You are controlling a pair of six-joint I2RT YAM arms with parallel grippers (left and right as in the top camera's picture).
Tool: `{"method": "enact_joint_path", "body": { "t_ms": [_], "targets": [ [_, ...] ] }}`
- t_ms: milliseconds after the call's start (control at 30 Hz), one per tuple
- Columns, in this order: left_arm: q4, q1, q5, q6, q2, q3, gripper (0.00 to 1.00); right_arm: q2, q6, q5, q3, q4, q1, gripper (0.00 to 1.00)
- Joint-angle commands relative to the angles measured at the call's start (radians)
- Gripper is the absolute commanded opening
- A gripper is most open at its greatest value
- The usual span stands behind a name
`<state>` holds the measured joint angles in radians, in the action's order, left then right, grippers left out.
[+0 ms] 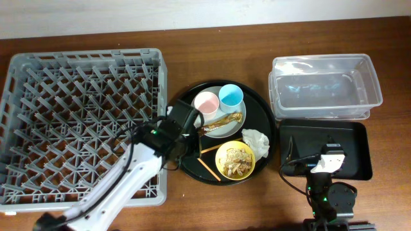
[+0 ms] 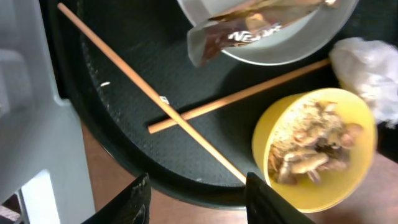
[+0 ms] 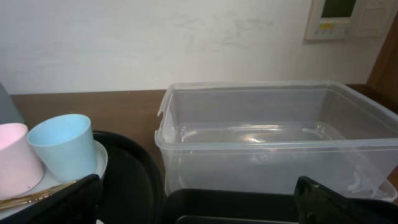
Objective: Sort waste into correct bins and load items into the dishwasher rack
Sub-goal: 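Reach the left gripper to the chopsticks on the black tray and grasp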
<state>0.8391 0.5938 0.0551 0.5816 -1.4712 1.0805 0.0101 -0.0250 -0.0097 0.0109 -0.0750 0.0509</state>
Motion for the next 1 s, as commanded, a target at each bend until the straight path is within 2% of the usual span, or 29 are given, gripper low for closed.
{"method": "enact_joint_path", "body": {
  "t_ms": [0, 400, 467, 567, 667, 767, 800, 900, 967],
  "targets": [
    [-0.014, 0.004, -0.011, 0.010, -0.036, -0.006, 0.48, -0.006, -0.001, -0.005, -0.005, -0.004, 0.005, 0.99],
    [-0.042, 0.004, -0.048, 0.026, -0.053, -0.006, 0.49, -0.006, -0.001, -0.005, -0.005, -0.004, 0.005, 0.99],
    [-0.043, 0.004, -0.073, 0.105, -0.053, -0.006, 0.49, -0.006, -0.001, -0.005, -0.005, -0.004, 0.005, 0.99],
    [-0.042, 0.004, -0.078, 0.156, -0.055, -0.007, 0.45, -0.006, -0.001, -0.005, -0.005, -0.004, 0.005, 0.98],
    [-0.045, 0.024, -0.078, 0.193, -0.074, -0.017, 0.35, -0.006, -0.001, -0.005, -0.005, -0.004, 0.005, 0.99],
    [-0.058, 0.068, -0.083, 0.251, -0.111, -0.020, 0.35, -0.006, -0.001, -0.005, -0.005, -0.004, 0.005, 0.99],
    [-0.069, 0.090, -0.106, 0.310, -0.131, -0.020, 0.35, -0.006, -0.001, -0.005, -0.005, -0.004, 0.005, 0.99],
    [-0.068, 0.151, -0.296, 0.479, -0.190, -0.020, 0.35, -0.006, -0.001, -0.005, -0.005, -0.004, 0.005, 0.99],
    [-0.069, 0.168, -0.295, 0.533, -0.233, -0.020, 0.28, -0.006, -0.001, -0.005, -0.005, -0.004, 0.005, 0.99]
  ]
}}
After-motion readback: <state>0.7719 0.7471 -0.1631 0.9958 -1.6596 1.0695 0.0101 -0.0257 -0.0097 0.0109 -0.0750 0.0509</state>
